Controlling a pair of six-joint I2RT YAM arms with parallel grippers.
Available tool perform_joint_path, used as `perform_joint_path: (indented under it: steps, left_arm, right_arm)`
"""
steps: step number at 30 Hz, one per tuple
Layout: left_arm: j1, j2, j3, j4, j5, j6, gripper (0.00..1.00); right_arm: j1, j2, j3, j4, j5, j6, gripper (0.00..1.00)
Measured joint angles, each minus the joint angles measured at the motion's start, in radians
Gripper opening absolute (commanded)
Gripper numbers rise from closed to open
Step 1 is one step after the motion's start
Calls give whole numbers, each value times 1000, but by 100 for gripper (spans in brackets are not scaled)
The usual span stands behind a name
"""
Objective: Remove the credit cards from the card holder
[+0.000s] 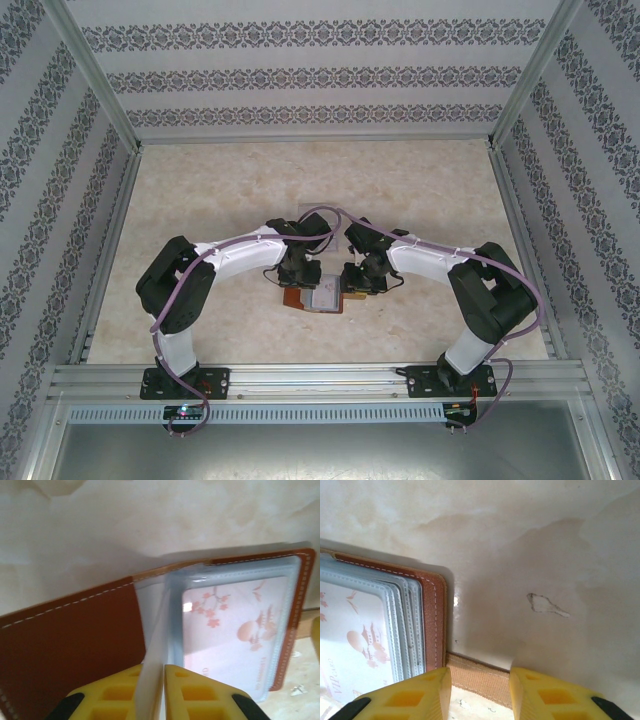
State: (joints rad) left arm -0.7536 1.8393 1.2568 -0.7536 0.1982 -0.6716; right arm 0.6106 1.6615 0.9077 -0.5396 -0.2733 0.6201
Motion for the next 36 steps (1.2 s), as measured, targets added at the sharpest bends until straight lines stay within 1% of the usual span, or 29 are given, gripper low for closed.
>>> perform_joint_path:
  steps: [6,17,20,23,27,36]
  left_arm:
    - [0,0,0,-51,-59,21,19]
    - [1,-2,0,-106,-125,44,22]
    - [3,-18,-3,-119,-134,52,22]
    - [10,-41,-5,-130,-143,61,26]
    - [23,-75,-6,-135,-151,66,28]
    - [28,-114,20,-156,-142,66,28]
  right_arm:
    - [0,0,0,-1,0,0,38]
    - [0,-3,0,-6,5,0,38]
    - [0,-6,0,-18,15,0,39]
    - [0,-11,0,-27,24,0,39]
    - [-6,-22,0,-41,31,0,38]
    - [-6,-59,0,-48,38,1,38]
